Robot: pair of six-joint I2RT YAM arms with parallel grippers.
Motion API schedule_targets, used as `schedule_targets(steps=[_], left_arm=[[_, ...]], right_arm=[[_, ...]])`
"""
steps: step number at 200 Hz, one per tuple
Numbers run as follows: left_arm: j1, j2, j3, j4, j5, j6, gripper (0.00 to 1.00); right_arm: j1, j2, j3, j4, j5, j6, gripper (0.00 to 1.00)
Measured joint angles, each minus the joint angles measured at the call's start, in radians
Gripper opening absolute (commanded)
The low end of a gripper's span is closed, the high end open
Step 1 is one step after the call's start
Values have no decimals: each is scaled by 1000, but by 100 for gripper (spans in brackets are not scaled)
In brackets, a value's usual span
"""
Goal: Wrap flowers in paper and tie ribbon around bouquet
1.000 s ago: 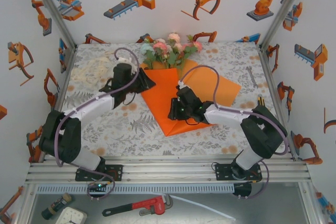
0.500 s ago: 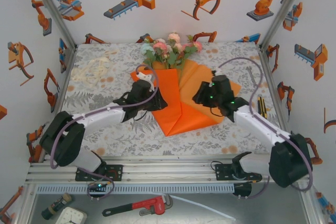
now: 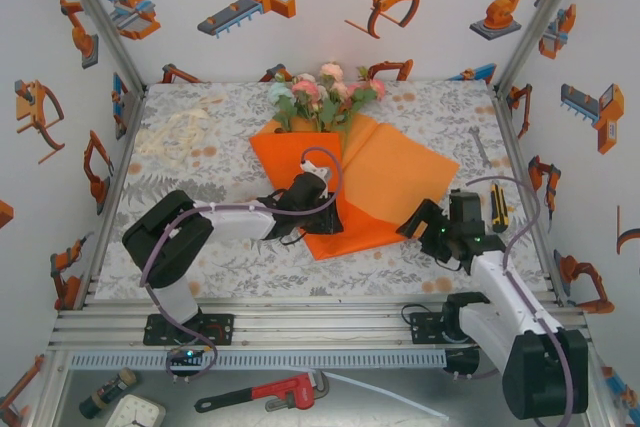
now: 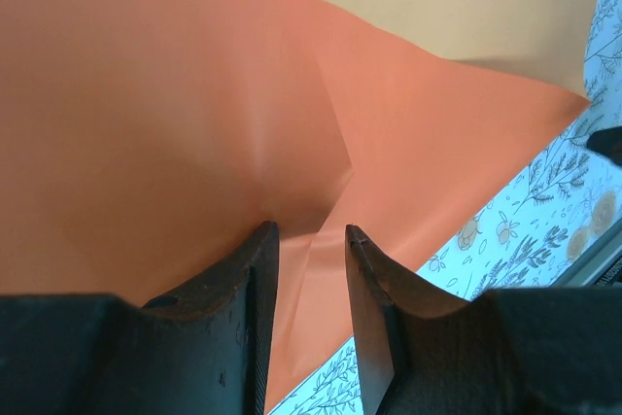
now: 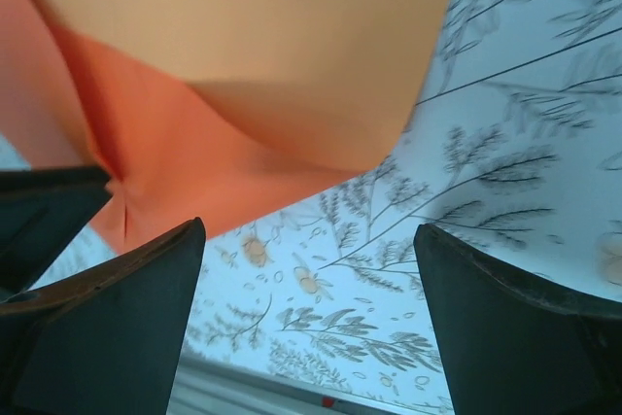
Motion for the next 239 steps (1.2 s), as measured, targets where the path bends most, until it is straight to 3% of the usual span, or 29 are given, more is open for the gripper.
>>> schedule_targets(steps=[35, 96, 139, 148, 162, 173, 212, 239], left_arm=[[0, 7, 3, 2, 0, 0, 36], [0, 7, 3, 2, -4, 0, 35], [0, 8, 3, 2, -4, 0, 35], [0, 8, 3, 2, -5, 0, 35], [0, 8, 3, 2, -5, -1, 35], [0, 8, 3, 2, -6, -1, 35], [0, 8, 3, 3, -11, -1, 35], [0, 8, 3, 2, -12, -1, 35]], right_arm=[[0, 31, -52, 132, -109, 49, 80], [13, 128, -57, 331, -135, 86, 68], [104, 145, -54, 428, -133, 51, 51], [127, 158, -44, 420, -116, 28, 55], [177, 169, -17, 394, -75, -22, 73], [225, 169, 2, 381, -34, -52, 78], [288, 180, -3, 365, 137, -101, 75], [288, 206, -21, 387, 219, -86, 59]])
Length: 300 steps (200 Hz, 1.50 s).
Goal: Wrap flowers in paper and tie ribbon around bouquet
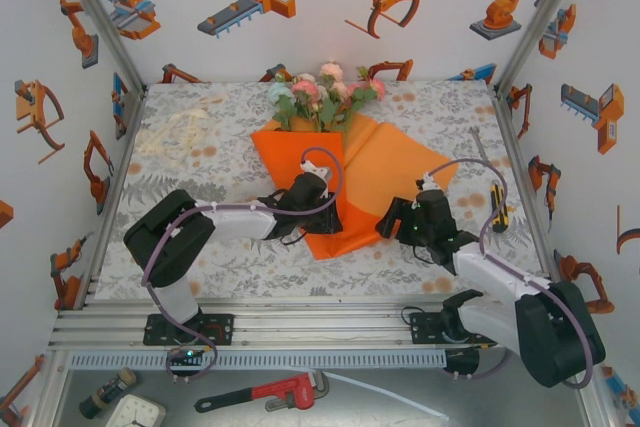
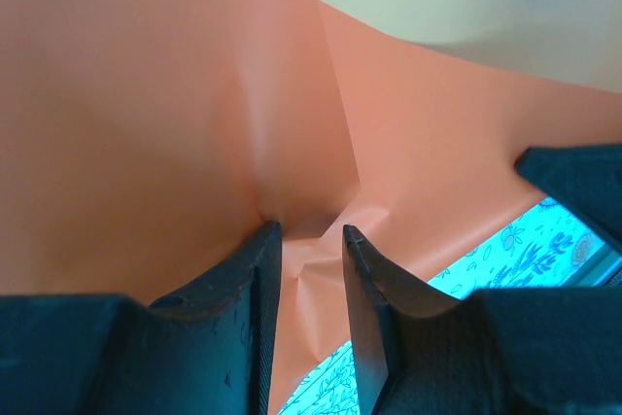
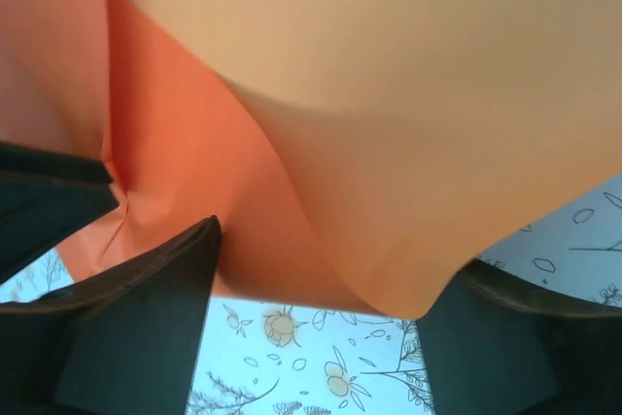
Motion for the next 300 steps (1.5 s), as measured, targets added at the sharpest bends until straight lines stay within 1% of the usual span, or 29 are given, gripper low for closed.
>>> schedule_targets(steps=[9, 30, 51, 71, 79, 96, 113, 121, 136, 143, 160, 176, 189, 195, 203, 211, 215, 229, 233, 238, 260, 290, 300], left_arm=[[0, 0, 0, 0, 0, 0, 35], [0, 0, 0, 0, -2, -1, 35], [0, 0, 0, 0, -5, -6, 35], [0, 0, 0, 0, -7, -7, 35], [0, 2, 0, 0, -7, -7, 35], [0, 3, 0, 1, -7, -7, 35], [0, 6, 0, 6, -8, -8, 35], [0, 7, 0, 8, -8, -10, 35], [0, 9, 0, 13, -9, -14, 35], [0, 9, 0, 14, -9, -14, 35], [0, 9, 0, 14, -11, -15, 35], [0, 9, -1, 15, -11, -14, 35], [0, 9, -2, 15, -10, -11, 34], [0, 9, -2, 15, -10, -7, 34], [0, 9, -2, 14, -11, -3, 34], [0, 9, -1, 12, -11, 2, 35], [0, 9, -1, 11, -11, 4, 34], [-2, 9, 3, 3, -14, 13, 35], [-3, 9, 5, -2, -18, 17, 35], [-6, 9, 8, -7, -23, 22, 35], [-17, 9, 26, -44, -50, 55, 35], [-24, 19, 60, -96, -62, 97, 38], [-27, 22, 70, -108, -65, 105, 39]], right_arm=[[0, 8, 1, 3, 27, 8, 53], [1, 20, 4, -5, 68, 12, 43], [16, 31, 5, -12, 77, 0, 27], [89, 43, 35, -66, 131, -39, 16], [128, 45, 56, -93, 160, -58, 14], [213, 43, 106, -140, 221, -101, 15], [272, 42, 150, -166, 255, -147, 22], [292, 47, 169, -172, 259, -164, 27], [328, 77, 216, -191, 262, -189, 46], [339, 97, 240, -201, 264, -194, 51], [352, 134, 296, -243, 292, -202, 52], [354, 136, 330, -293, 363, -200, 52], [353, 114, 335, -329, 422, -199, 58], [353, 101, 335, -346, 444, -198, 59], [352, 79, 334, -365, 470, -194, 56], [348, 56, 329, -373, 481, -191, 49], [345, 43, 325, -374, 484, -188, 44], [330, -6, 294, -364, 491, -180, 19], [326, -18, 283, -360, 494, -169, 14], [322, -30, 269, -357, 500, -174, 11], [305, -50, 227, -353, 505, -169, 11], [274, -53, 221, -324, 454, -177, 10], [269, -56, 221, -308, 430, -177, 12]])
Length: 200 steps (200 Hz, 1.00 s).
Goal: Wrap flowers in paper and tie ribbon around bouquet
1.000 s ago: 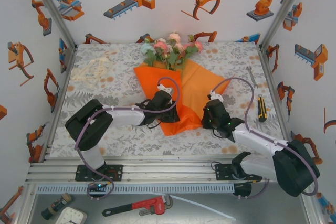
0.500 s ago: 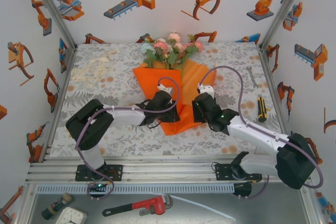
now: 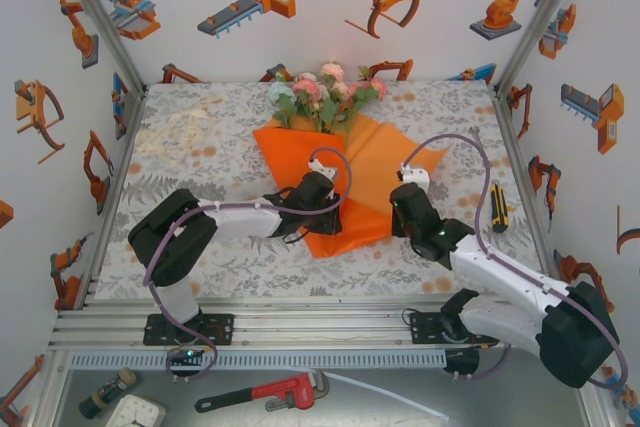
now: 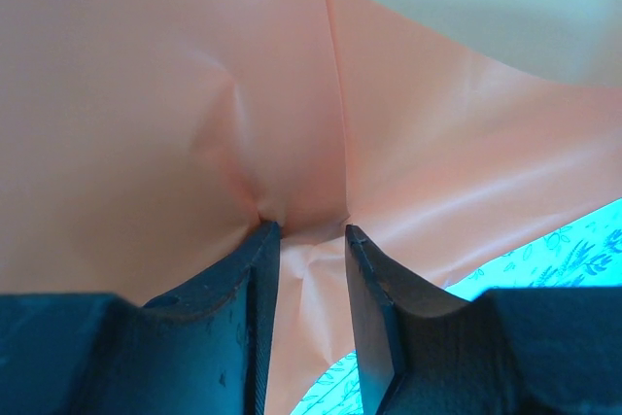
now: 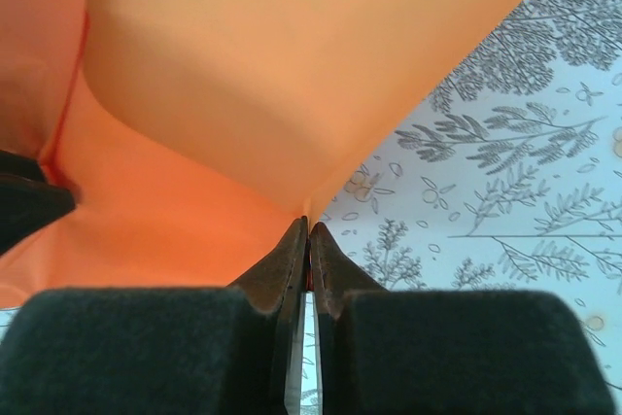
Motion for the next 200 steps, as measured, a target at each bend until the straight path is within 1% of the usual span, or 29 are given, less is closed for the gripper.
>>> schedule_targets(steps=[20, 41, 48, 55, 69, 89, 101, 117, 145, 173, 200], left_arm=[[-10, 7, 17, -18, -12, 8, 41], [-13, 10, 23, -24, -17, 11, 43], [-13, 10, 23, -23, -16, 11, 44], [-13, 9, 23, -23, -16, 11, 45], [-15, 6, 23, -22, -16, 11, 47], [-15, 0, 22, -25, -16, 16, 54], [-15, -5, 22, -29, -16, 20, 56], [-16, -8, 22, -35, -21, 23, 58], [-25, -12, 23, -45, -52, 36, 58], [-40, -14, 39, -85, -105, 62, 58], [-42, -14, 64, -112, -124, 77, 59]], right_arm=[[-2, 0, 0, 62, -112, -19, 21], [-2, 17, 0, 154, -270, -36, 42], [-1, 29, 1, 174, -301, -39, 46], [0, 41, 2, 177, -308, -37, 48], [-1, 61, 8, 156, -281, -29, 51], [-1, 71, 12, 115, -212, -21, 58], [-2, 71, 13, 85, -157, -8, 64], [-23, 71, 13, 45, -101, 11, 64], [-101, 69, 8, 20, -70, 39, 62], [-182, 63, -28, 45, -116, 43, 61], [-215, 66, -50, 62, -148, 44, 63]])
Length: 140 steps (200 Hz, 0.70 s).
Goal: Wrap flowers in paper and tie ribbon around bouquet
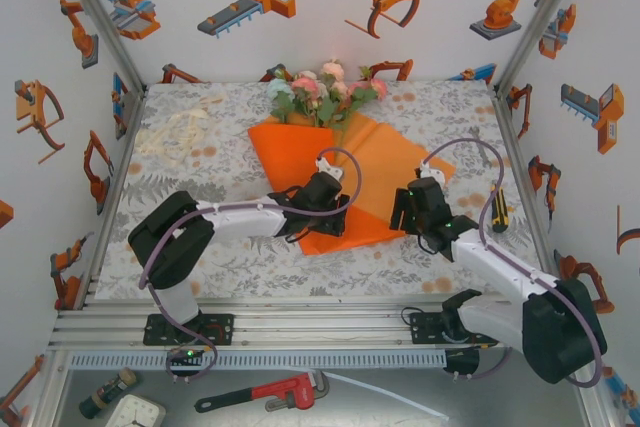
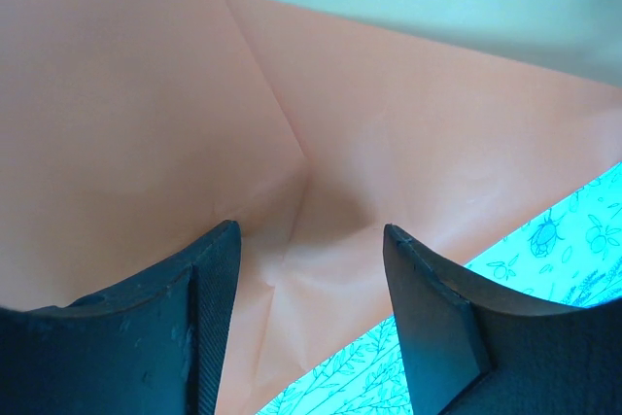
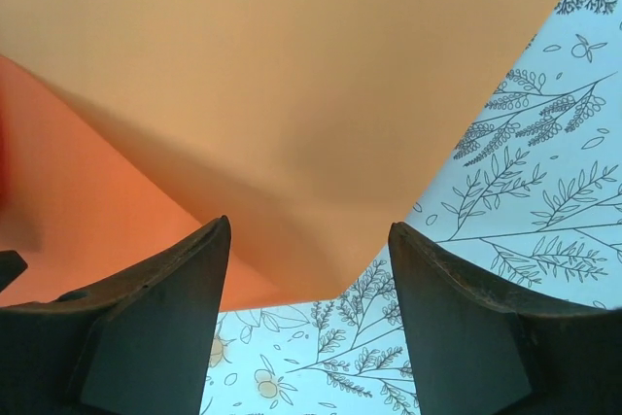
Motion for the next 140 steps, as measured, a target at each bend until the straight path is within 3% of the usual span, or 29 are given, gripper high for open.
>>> schedule_targets(steps=[97, 140], left_arm=[[-11, 34, 126, -32, -29, 34, 59], [-16, 111, 158, -34, -50, 42, 57]], right_arm=[[-217, -47, -28, -15, -84, 100, 65], [-367, 93, -18, 25, -241, 124, 71]])
